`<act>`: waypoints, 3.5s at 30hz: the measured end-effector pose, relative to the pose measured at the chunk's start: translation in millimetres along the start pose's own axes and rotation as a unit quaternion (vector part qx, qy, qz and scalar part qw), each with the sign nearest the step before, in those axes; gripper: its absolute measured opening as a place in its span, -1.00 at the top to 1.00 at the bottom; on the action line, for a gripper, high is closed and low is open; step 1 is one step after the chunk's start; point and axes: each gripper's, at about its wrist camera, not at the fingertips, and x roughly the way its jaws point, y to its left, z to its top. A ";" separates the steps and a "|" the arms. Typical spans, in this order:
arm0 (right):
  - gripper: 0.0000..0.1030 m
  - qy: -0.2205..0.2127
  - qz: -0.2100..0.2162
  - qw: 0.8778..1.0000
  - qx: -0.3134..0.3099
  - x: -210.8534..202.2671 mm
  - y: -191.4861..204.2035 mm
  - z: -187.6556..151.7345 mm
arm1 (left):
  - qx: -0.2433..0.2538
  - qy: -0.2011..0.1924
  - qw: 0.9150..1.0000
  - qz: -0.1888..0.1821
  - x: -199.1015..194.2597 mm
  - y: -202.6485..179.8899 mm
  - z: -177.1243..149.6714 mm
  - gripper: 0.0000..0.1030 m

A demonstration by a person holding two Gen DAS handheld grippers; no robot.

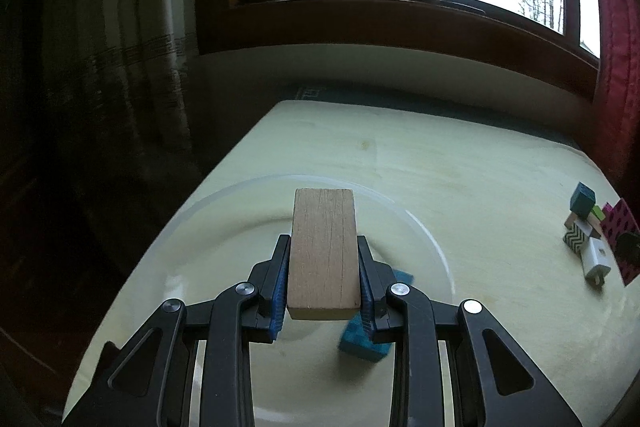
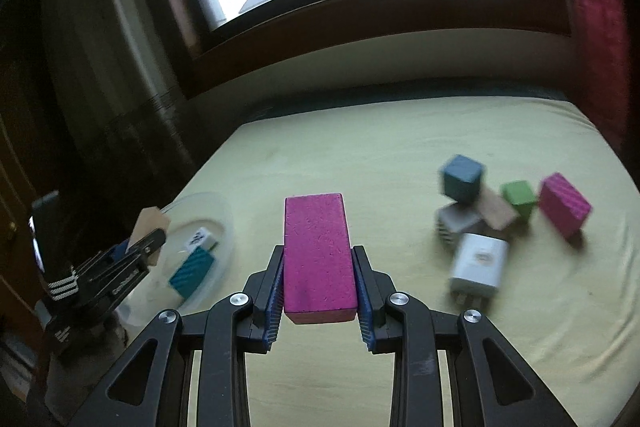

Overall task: Organize rigid objects
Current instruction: 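Carry the light wooden block into the container and open the left tool, then lower the plain pink block into the container and open the right tool, then move both open tools away from the container toward the block pile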

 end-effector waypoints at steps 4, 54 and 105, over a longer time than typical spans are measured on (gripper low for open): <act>0.37 0.007 0.015 1.000 -0.020 10.1 22.6 2.2 | -0.012 0.006 1.000 0.004 3.5 8.2 1.1 0.37; 0.20 0.049 0.075 0.994 -0.066 85.9 93.0 -3.7 | -0.096 0.007 0.993 0.065 10.6 79.7 7.9 -0.51; -0.43 -0.011 -0.069 0.997 -0.008 22.4 -32.4 -16.4 | 0.007 0.026 0.999 -0.025 -0.1 -37.8 -12.3 -0.53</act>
